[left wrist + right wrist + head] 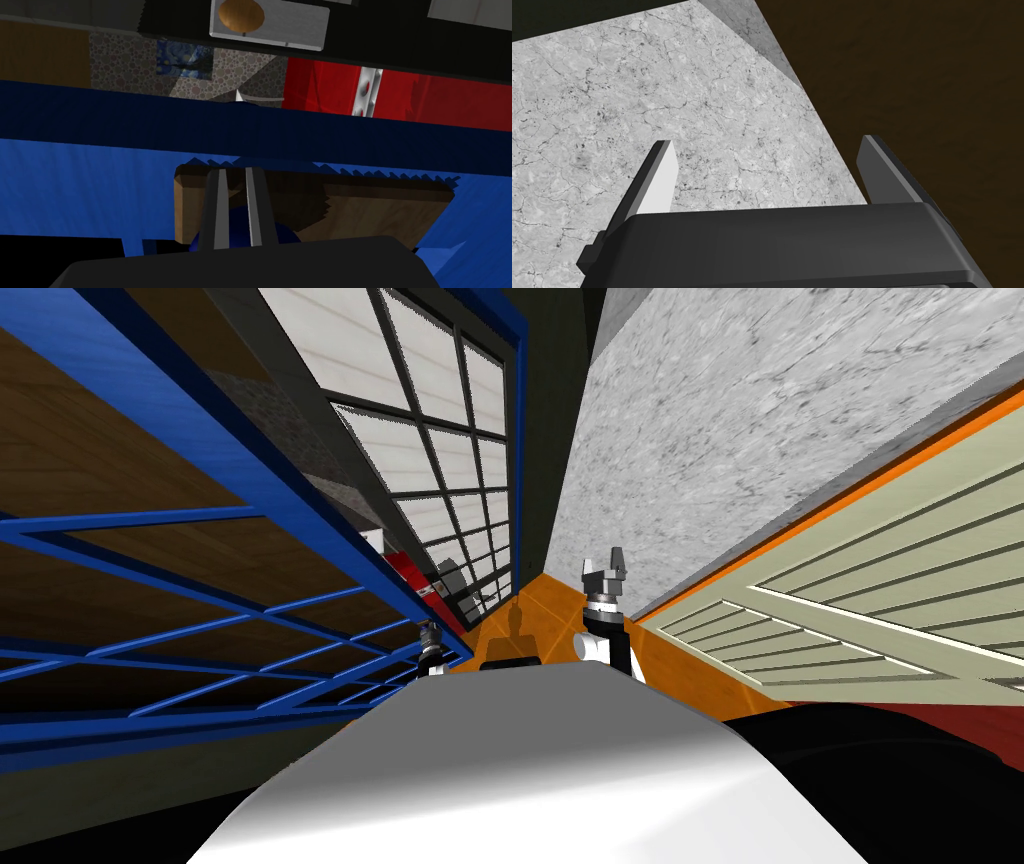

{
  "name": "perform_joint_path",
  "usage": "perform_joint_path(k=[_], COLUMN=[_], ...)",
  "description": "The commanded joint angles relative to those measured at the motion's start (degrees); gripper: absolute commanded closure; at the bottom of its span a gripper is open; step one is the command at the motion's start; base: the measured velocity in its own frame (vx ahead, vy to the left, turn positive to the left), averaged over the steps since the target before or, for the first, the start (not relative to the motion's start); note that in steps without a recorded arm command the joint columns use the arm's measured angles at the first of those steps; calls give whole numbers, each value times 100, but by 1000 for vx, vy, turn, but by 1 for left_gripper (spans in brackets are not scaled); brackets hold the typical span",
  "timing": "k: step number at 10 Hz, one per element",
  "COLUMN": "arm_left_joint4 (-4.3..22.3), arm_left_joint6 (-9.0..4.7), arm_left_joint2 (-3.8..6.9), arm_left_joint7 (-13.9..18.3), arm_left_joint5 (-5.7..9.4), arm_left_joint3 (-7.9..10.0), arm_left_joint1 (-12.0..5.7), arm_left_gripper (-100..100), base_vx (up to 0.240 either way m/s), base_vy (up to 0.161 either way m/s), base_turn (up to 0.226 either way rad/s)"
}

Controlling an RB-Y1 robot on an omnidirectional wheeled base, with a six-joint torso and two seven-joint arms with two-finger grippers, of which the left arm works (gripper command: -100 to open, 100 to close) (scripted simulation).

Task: Pull the door open

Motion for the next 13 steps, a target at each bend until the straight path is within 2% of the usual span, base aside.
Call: perform_joint_path(k=[1, 2, 3, 7, 8, 10, 11, 13], arm_left_joint4=[127, 131, 95, 49, 49, 18, 18, -17], arm_left_joint6=[-57, -63, -99, -123, -123, -139, -139, -157], arm_left_joint2=[125, 145, 68, 38, 38, 18, 18, -5], arm_left_joint7=[286, 450, 570, 1191, 1243, 1612, 1682, 2050], arm_left_joint5=[122, 192, 213, 499, 499, 694, 694, 912], arm_left_joint3=[18, -50, -140, -263, -263, -347, -347, -441], arm_left_joint1=[16, 8, -63, -61, -61, -60, -60, -58], arm_left_gripper=[100, 100, -100, -100, -100, -100, -100, -100], base_vx=[-35, -52, -58, -71, -58, -68, -58, -67], base_vy=[5, 8, -2, 18, 30, 21, 7, 17], base_turn=[-30, -56, -97, -47, -27, -69, -30, -71])
